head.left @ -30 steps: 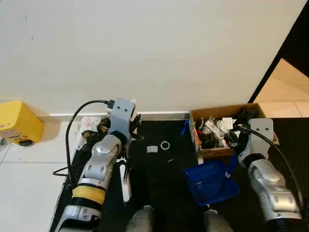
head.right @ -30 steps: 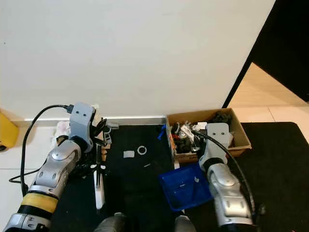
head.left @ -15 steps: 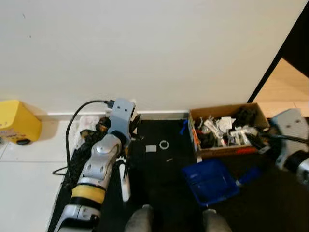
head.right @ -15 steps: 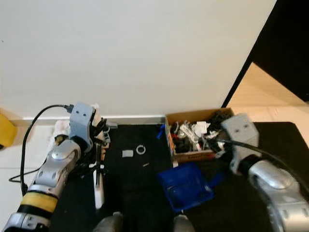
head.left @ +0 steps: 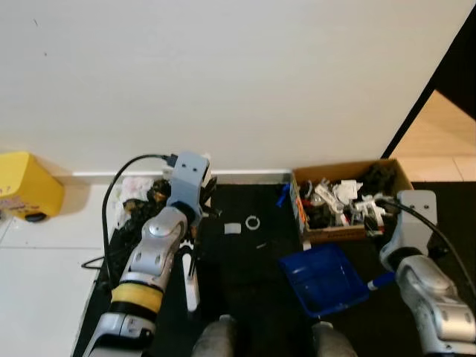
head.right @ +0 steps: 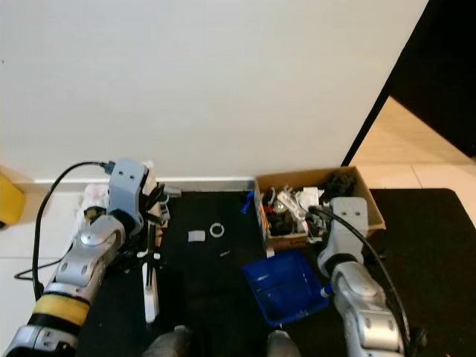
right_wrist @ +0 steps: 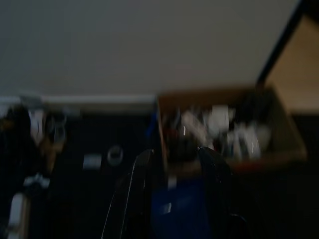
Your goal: Sweep floor
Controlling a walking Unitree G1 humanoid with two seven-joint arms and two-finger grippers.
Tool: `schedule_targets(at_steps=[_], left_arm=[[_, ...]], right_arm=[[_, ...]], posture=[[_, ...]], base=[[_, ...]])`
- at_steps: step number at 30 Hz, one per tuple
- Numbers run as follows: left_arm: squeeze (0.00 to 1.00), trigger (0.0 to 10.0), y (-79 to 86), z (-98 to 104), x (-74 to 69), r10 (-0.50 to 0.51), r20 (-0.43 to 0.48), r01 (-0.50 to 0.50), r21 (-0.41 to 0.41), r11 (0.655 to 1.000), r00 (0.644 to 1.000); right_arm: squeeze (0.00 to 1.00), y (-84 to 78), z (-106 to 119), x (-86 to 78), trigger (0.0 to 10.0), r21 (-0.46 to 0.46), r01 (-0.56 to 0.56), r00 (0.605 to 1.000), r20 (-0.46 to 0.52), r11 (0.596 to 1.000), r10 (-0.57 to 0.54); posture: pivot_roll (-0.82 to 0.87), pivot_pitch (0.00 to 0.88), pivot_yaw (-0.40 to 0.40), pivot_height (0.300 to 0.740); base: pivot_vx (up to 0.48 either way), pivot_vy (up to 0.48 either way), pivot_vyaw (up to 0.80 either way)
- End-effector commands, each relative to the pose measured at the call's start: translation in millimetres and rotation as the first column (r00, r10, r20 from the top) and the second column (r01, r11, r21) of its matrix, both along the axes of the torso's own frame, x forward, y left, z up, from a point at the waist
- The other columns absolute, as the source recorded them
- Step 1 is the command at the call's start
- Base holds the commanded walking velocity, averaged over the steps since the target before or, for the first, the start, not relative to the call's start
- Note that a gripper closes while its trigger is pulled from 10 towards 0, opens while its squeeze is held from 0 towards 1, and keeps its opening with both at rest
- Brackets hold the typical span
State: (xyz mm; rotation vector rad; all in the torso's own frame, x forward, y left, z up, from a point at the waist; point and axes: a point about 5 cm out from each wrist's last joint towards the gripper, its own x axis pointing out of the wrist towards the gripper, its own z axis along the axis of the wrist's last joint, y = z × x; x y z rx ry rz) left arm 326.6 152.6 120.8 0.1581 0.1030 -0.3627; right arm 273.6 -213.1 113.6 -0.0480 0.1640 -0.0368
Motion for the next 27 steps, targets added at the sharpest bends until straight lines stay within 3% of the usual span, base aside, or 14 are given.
schedule_targets(at_steps=[1, 4, 5, 8, 12, 15, 18, 19, 21, 23, 24, 25, 26, 27], left_arm=[[0.0, 10.0, 1.7, -1, -0.4, -0.002, 0.006, 0.002, 0.023, 1.0, 1.0], [0.0, 10.0, -0.5, -1, -0.2, -0.006, 0.006, 0.006, 0.021, 1.0, 1.0], [0.0, 10.0, -1.4, -2, -0.2, -0.007, 0.006, 0.007, 0.019, 1.0, 1.0], [0.0, 10.0, -2.3, -2, -0.3, -0.008, 0.005, 0.008, 0.018, 1.0, 1.0], [0.0, 10.0, -1.3, -3, -1.5, -0.01, 0.001, 0.01, 0.02, 1.0, 1.0], [0.0, 10.0, 1.0, -4, -2.8, -0.01, -0.002, 0.01, 0.025, 1.0, 1.0], [0.0, 10.0, 1.9, -5, -3.0, -0.013, -0.006, 0.013, 0.029, 0.999, 1.0], [0.0, 10.0, 1.9, -5, -3.0, -0.013, -0.006, 0.013, 0.029, 0.999, 1.0], [0.0, 10.0, -0.1, -7, -2.8, -0.028, -0.015, 0.029, 0.035, 0.999, 0.999], [0.0, 10.0, -1.1, -7, -2.5, -0.034, -0.017, 0.035, 0.037, 0.999, 0.999], [0.0, 10.0, -2.2, -7, -1.8, -0.041, -0.018, 0.041, 0.039, 0.998, 0.999], [0.0, 10.0, -2.8, -7, -1.4, -0.044, -0.019, 0.045, 0.039, 0.998, 0.999], [0.0, 10.0, -3.8, -6, 0.0, -0.05, -0.017, 0.051, 0.041, 0.998, 0.999], [0.0, 10.0, -3.8, -6, 0.0, -0.05, -0.017, 0.051, 0.041, 0.998, 0.999]], right_arm=[[0.0, 4.4, 15, 3.4, 10.0, -0.046, -0.03, 0.995, 0.091, 0.999, 0.034], [0.0, 11.0, 32, 7.3, 10.0, -0.063, -0.072, 0.98, 0.18, 0.995, 0.082], [0.97, 15.9, 43, 7.6, 10.0, -0.062, -0.107, 0.966, 0.231, 0.992, 0.118], [1.0, 22.7, 63, 6.6, 10.0, -0.078, -0.133, 0.932, 0.328, 0.988, 0.152], [1.0, 13.6, 108, -2.3, 10.0, -0.194, 0.022, 0.855, 0.511, 0.981, 0.082], [1.0, 5.4, 120, -28.6, 10.0, -0.258, 0.222, 0.823, 0.566, 0.94, -0.039], [1.0, 7.5, 107, -56.4, 10.0, -0.25, 0.305, 0.833, 0.538, 0.919, -0.13], [1.0, 7.5, 107, -56.4, 10.0, -0.25, 0.305, 0.833, 0.538, 0.919, -0.13], [1.0, 5.2, 77, -84.6, 10.0, -0.189, 0.394, 0.859, 0.424, 0.9, -0.287], [1.0, 4.6, 63, -92.5, 10.0, -0.145, 0.414, 0.868, 0.36, 0.899, -0.342], [0.65, 4.4, 48, -102.2, 10.0, -0.104, 0.437, 0.874, 0.283, 0.894, -0.394], [0.65, 4.6, 39, -108.0, 10.0, -0.079, 0.45, 0.875, 0.236, 0.89, -0.422], [0.0, 6.5, 24, -117.4, 10.0, -0.056, 0.464, 0.878, 0.162, 0.884, -0.451], [0.0, 6.5, 24, -117.4, 10.0, -0.056, 0.464, 0.878, 0.162, 0.884, -0.451]], posture=[[0.08, 0.168, 0.079, 0.74], [0.08, 0.168, 0.079, 0.74], [0.08, 0.168, 0.078, 0.74], [0.08, 0.17, 0.079, 0.74], [0.07, 0.176, 0.075, 0.74], [0.07, 0.186, 0.071, 0.74], [0.06, 0.192, 0.077, 0.74], [0.06, 0.192, 0.077, 0.74], [0.05, 0.195, 0.084, 0.74], [0.04, 0.197, 0.091, 0.74], [0.04, 0.197, 0.097, 0.74], [0.04, 0.197, 0.097, 0.74], [0.03, 0.198, 0.104, 0.74], [0.03, 0.198, 0.104, 0.74]], base=[[0.0, 0.0, 0.0], [0.0, 0.0, 0.0], [0.0, 0.0, 0.0], [0.0, 0.0, 0.0], [0.0, 0.0, 0.0], [0.0, 0.0, 0.0], [0.0, 0.0, 0.0], [0.0, 0.0, 0.0], [0.0, 0.0, 0.0], [0.0, 0.0, 0.0], [0.0, 0.0, 0.0], [0.0, 0.0, 0.0], [0.0, 0.0, 0.0], [0.0, 0.0, 0.0]])
